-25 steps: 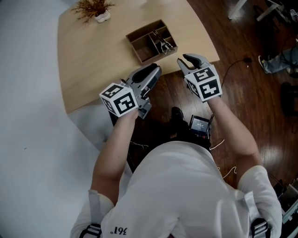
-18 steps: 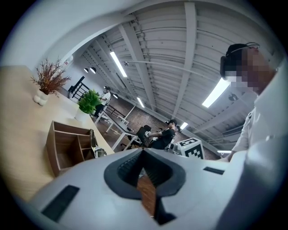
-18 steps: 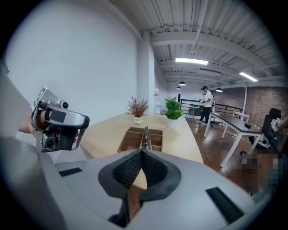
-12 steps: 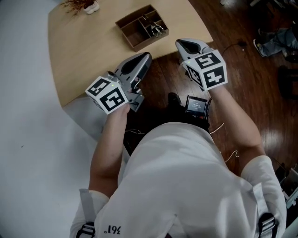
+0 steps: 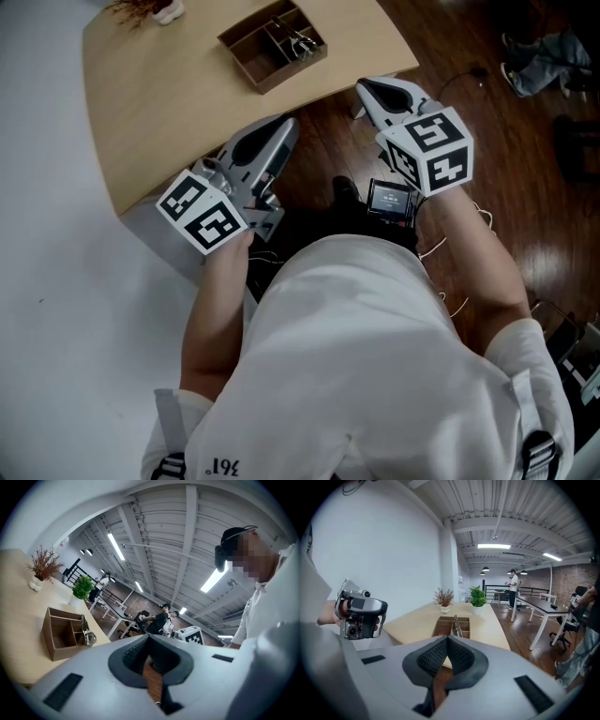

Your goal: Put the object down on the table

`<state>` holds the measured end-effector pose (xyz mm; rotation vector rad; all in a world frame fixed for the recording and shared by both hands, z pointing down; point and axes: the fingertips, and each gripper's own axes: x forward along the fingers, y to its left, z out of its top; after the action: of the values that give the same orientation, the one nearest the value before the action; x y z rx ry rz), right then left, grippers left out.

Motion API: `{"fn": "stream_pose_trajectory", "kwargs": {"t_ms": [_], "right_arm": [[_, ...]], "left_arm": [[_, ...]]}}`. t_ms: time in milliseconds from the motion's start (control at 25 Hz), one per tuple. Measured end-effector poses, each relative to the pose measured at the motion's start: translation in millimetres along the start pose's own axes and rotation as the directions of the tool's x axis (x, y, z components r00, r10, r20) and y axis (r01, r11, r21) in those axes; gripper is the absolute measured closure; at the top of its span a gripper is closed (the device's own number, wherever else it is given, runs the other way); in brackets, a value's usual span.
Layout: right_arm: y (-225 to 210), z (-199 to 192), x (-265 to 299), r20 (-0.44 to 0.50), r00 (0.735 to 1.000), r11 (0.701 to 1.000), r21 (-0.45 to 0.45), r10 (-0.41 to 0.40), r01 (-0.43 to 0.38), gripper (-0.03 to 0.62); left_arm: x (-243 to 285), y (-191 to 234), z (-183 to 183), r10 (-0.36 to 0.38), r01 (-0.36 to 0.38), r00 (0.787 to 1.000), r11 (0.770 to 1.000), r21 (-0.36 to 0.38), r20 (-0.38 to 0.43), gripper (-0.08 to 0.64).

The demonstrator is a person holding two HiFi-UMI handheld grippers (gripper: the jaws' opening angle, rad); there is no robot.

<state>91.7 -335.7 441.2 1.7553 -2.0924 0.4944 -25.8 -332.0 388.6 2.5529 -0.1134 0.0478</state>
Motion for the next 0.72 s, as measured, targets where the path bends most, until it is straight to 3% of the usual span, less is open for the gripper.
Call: {"fn": "stream_pose_trajectory", "kwargs": {"t_ms": [480,720], "right_arm": [[25,4,-47,0.05,0.999,0.994,0.108,0.006,-0.011,0.591],[34,-2,-63,0.042,0.999,0.992,0.122,-0.032,0.027,0.591]], "left_arm": [[-45,-29,-16,-0.025,0.025,0.999,1.0,0.007,-0.026,0.56],[-83,-24,-34,-0.002,0.001,1.0,0.999,-0.047,-0.032,0.56]]}}
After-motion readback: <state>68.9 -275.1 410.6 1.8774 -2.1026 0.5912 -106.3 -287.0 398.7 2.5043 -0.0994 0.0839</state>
